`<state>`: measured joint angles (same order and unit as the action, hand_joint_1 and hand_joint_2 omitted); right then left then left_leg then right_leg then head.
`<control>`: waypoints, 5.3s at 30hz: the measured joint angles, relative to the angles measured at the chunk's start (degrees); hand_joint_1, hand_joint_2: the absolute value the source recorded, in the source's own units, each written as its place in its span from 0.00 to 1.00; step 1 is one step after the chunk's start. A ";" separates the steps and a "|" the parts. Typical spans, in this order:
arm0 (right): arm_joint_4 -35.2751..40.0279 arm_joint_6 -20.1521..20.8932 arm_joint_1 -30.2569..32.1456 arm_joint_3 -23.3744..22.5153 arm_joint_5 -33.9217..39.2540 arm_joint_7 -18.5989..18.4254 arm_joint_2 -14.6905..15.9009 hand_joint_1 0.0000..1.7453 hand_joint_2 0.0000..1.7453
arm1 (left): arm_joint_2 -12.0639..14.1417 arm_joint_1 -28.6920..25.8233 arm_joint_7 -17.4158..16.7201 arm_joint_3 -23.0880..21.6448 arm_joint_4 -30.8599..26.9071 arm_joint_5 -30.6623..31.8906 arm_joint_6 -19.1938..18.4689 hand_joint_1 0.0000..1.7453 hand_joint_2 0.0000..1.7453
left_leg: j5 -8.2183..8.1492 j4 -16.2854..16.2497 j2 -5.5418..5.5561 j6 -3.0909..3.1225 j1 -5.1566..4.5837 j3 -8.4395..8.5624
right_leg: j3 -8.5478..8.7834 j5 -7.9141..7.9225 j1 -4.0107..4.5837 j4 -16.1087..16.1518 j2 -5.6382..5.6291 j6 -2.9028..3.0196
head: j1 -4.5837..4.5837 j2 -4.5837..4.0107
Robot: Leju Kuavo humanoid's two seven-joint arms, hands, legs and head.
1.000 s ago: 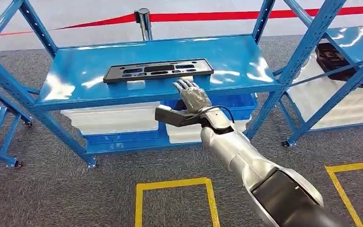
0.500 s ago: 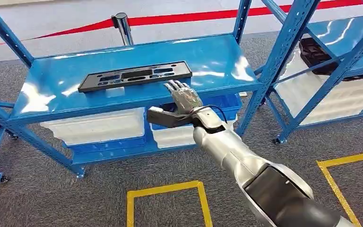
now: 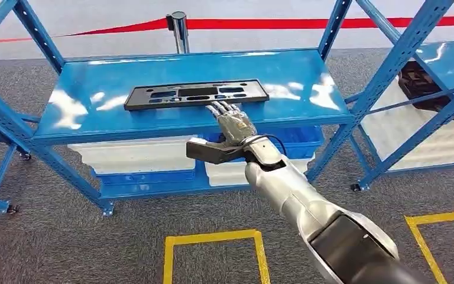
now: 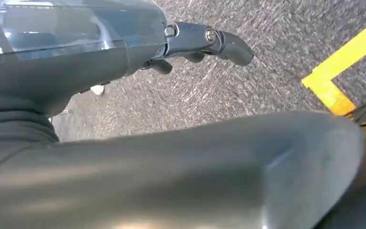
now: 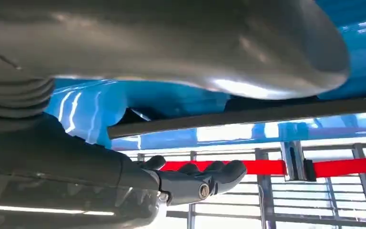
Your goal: Take the parts from the cabinet and place them on the table.
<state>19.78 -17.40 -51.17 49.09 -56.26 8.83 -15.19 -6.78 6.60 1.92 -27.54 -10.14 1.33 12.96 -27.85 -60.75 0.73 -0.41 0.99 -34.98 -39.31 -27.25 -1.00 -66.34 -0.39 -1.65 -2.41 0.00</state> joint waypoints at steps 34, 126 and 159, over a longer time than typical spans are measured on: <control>0.17 -0.22 0.28 0.00 -0.15 0.55 -0.87 0.00 0.00 | -0.20 -0.04 0.04 -0.31 0.00 0.37 -0.28 0.00 0.00 | -0.39 0.22 0.05 -0.46 -0.22 0.29 | 2.98 0.78 1.15 6.36 -0.19 1.07 | -0.68 0.00; 0.42 10.78 1.69 -1.03 1.79 -0.59 -0.02 0.00 1.00 | -0.33 -0.58 0.52 -0.09 0.04 0.24 0.22 0.00 0.00 | 2.17 0.98 -0.20 -0.35 -0.53 -1.64 | 8.98 -2.58 0.41 9.35 -0.15 0.81 | 0.44 0.00; 0.02 12.24 2.73 -3.17 3.78 -2.18 0.13 1.00 1.00 | -0.33 -0.74 0.63 0.90 0.04 0.55 0.39 0.00 0.00 | 2.22 1.20 -0.21 -0.40 -0.10 -1.39 | 9.03 -2.63 0.81 9.27 -0.16 0.55 | 0.85 0.00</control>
<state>19.80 -5.16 -48.44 45.92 -52.48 6.65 -15.06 -7.10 5.86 2.56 -26.64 -10.10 1.88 13.35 -25.64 -59.54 0.51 -0.81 0.89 -36.37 -30.28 -29.88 -0.19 -57.07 -0.55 -1.10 -1.55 0.00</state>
